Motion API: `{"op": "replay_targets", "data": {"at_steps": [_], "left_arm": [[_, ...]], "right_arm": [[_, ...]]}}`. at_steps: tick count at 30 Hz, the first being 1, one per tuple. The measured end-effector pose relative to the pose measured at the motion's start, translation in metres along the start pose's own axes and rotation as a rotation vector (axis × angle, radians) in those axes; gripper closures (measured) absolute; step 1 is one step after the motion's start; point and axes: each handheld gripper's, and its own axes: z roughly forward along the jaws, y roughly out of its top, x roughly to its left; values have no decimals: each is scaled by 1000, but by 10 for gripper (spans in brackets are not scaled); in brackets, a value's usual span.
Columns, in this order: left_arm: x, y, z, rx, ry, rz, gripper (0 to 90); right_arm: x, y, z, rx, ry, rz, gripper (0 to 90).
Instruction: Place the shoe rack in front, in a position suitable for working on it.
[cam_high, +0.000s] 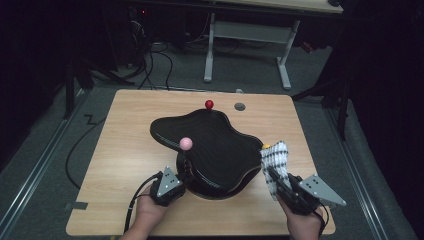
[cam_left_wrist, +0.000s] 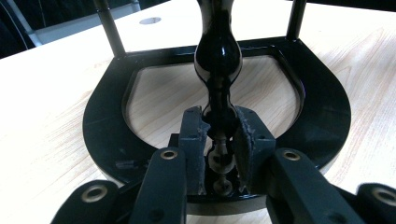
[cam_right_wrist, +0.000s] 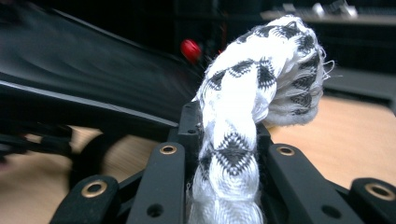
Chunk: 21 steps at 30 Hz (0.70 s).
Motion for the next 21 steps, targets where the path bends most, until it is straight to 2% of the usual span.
{"op": "replay_targets", "data": {"at_steps": [3, 6, 9, 17, 21], "left_arm": [[0, 0, 0, 1, -1, -4, 741], [0, 0, 0, 4, 2, -8, 741], [-1, 0, 0, 4, 4, -11, 741], [-1, 0, 0, 4, 6, -4, 739], [-1, 0, 1, 4, 7, -1, 738]], "right_arm": [[-9, -13, 14, 46, -8, 32, 754], [-12, -17, 20, 64, 19, 82, 753], [-7, -14, 19, 56, 46, 78, 754], [20, -3, 10, 24, 145, 3, 755], [31, 1, 5, 14, 194, -4, 756]]}}
